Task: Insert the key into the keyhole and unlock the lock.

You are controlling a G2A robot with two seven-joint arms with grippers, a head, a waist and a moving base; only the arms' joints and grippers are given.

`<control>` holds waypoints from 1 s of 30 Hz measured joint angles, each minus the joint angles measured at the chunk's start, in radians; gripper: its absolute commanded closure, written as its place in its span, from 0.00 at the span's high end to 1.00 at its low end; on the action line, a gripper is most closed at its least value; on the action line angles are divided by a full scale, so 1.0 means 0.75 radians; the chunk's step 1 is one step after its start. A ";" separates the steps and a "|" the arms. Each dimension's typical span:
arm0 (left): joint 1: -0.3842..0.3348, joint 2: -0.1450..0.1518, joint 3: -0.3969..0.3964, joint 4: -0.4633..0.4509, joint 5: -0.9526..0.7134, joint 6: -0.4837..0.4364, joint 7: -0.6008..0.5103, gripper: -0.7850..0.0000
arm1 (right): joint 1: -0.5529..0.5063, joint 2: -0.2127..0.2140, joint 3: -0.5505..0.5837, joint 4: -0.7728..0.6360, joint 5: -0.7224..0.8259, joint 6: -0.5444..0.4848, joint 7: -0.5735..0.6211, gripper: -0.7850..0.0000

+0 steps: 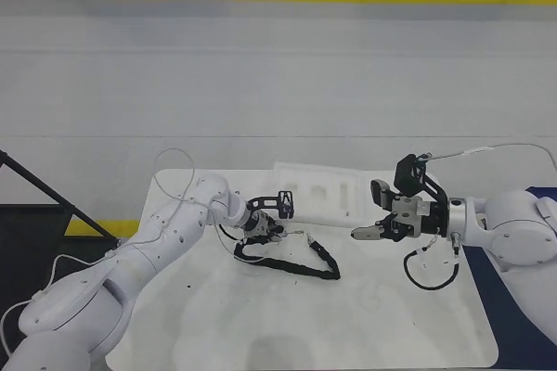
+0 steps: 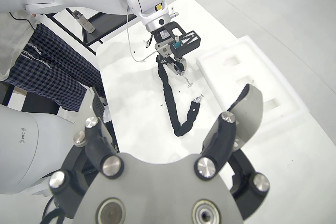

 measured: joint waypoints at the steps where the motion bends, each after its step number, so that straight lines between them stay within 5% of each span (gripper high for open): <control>1: -0.001 -0.011 0.010 0.021 0.024 -0.004 0.027 0.00 | 0.002 -0.001 -0.002 0.004 -0.002 -0.005 -0.002 1.00; 4: -0.003 -0.046 0.041 0.087 0.101 -0.010 0.113 0.00 | 0.008 -0.003 -0.010 0.012 -0.010 -0.016 -0.004 1.00; 5: -0.006 -0.060 0.052 0.110 0.131 -0.013 0.142 0.27 | 0.010 -0.004 -0.014 0.013 -0.012 -0.019 -0.004 1.00; 6: -0.007 -0.069 0.060 0.127 0.152 -0.014 0.163 0.96 | 0.011 -0.005 -0.016 0.015 -0.014 -0.021 -0.004 1.00; 7: -0.010 -0.078 0.065 0.142 0.170 -0.014 0.184 1.00 | 0.013 -0.006 -0.019 0.016 -0.016 -0.023 -0.004 1.00; 19: -0.057 -0.119 0.024 0.262 0.351 -0.040 0.615 1.00 | 0.132 -0.045 -0.142 0.203 0.046 -0.249 -0.062 1.00; 25: -0.116 -0.067 -0.083 0.252 0.453 -0.099 0.933 1.00 | 0.277 -0.080 -0.188 0.400 0.028 -0.443 -0.165 1.00; 30: -0.157 0.028 -0.204 0.172 0.594 -0.098 1.204 1.00 | 0.410 -0.100 -0.194 0.538 -0.019 -0.534 -0.223 1.00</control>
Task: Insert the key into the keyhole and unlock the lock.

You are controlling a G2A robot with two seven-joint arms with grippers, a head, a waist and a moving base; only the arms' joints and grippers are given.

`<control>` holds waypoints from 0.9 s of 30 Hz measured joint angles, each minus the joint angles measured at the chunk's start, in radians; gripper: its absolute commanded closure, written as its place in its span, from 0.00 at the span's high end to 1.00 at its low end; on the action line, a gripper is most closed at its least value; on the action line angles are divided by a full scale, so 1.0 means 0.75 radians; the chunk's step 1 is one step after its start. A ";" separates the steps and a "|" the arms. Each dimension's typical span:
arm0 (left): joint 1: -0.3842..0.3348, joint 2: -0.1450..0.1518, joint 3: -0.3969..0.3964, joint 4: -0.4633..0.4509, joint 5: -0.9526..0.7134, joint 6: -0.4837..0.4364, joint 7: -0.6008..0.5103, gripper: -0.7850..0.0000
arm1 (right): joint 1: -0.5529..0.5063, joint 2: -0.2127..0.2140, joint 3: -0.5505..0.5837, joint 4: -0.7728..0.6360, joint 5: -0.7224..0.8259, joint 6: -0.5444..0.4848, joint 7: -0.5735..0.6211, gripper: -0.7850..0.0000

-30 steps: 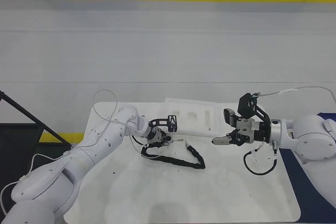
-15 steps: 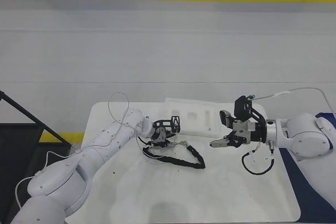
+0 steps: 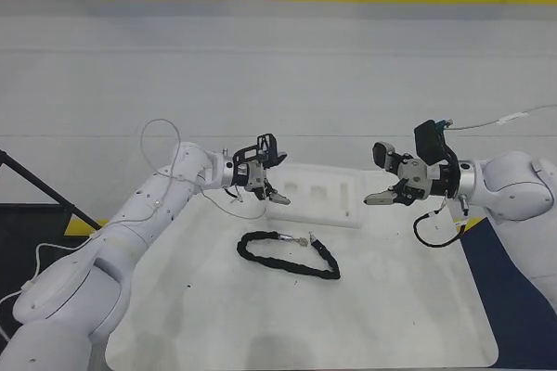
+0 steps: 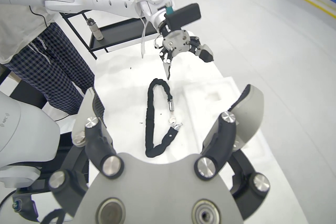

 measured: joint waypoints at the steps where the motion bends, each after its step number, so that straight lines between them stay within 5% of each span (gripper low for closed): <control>1: 0.000 0.019 -0.023 -0.020 0.021 0.000 0.046 1.00 | 0.021 -0.003 -0.002 0.019 -0.011 -0.005 -0.005 1.00; 14: 0.130 0.329 -0.277 -0.330 0.267 0.000 0.563 1.00 | 0.184 -0.025 -0.082 0.110 -0.021 -0.005 -0.099 1.00; 20: 0.216 0.439 -0.359 -0.409 0.220 0.000 0.570 1.00 | 0.214 -0.011 -0.097 0.113 0.009 -0.005 -0.077 1.00; 27: 0.229 0.511 -0.361 -0.471 0.027 0.000 0.434 1.00 | 0.232 0.005 -0.113 0.106 0.002 -0.005 -0.078 1.00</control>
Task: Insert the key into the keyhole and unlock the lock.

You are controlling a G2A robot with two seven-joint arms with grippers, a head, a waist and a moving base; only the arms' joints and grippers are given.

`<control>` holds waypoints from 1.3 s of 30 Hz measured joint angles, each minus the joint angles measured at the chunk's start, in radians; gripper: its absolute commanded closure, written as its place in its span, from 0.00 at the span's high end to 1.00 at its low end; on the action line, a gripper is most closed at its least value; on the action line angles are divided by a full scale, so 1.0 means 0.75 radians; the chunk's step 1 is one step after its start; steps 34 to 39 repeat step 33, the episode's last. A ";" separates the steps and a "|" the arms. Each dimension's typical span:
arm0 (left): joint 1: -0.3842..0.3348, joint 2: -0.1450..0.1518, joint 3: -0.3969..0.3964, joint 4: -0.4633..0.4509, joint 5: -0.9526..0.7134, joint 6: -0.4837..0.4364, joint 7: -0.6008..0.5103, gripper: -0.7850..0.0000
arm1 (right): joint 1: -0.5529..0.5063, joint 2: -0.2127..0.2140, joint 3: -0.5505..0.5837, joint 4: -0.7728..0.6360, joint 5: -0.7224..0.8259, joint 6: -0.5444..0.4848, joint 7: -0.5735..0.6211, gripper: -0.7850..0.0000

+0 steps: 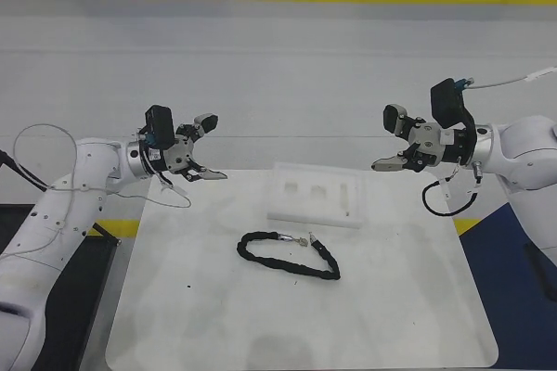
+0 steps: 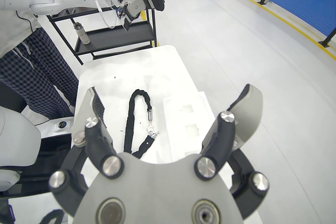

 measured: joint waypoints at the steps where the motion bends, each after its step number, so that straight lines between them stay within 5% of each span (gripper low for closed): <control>1: -0.004 0.007 0.002 -0.007 -0.023 0.000 -0.021 1.00 | 0.002 0.002 -0.003 -0.001 -0.001 0.000 -0.003 1.00; 11: -0.057 0.055 0.041 -0.073 -0.237 0.000 -0.243 1.00 | 0.008 0.011 -0.014 0.000 -0.041 0.000 -0.045 1.00; 39: -0.058 0.056 0.041 -0.072 -0.243 0.000 -0.246 1.00 | 0.008 0.011 -0.014 0.000 -0.041 0.000 -0.044 1.00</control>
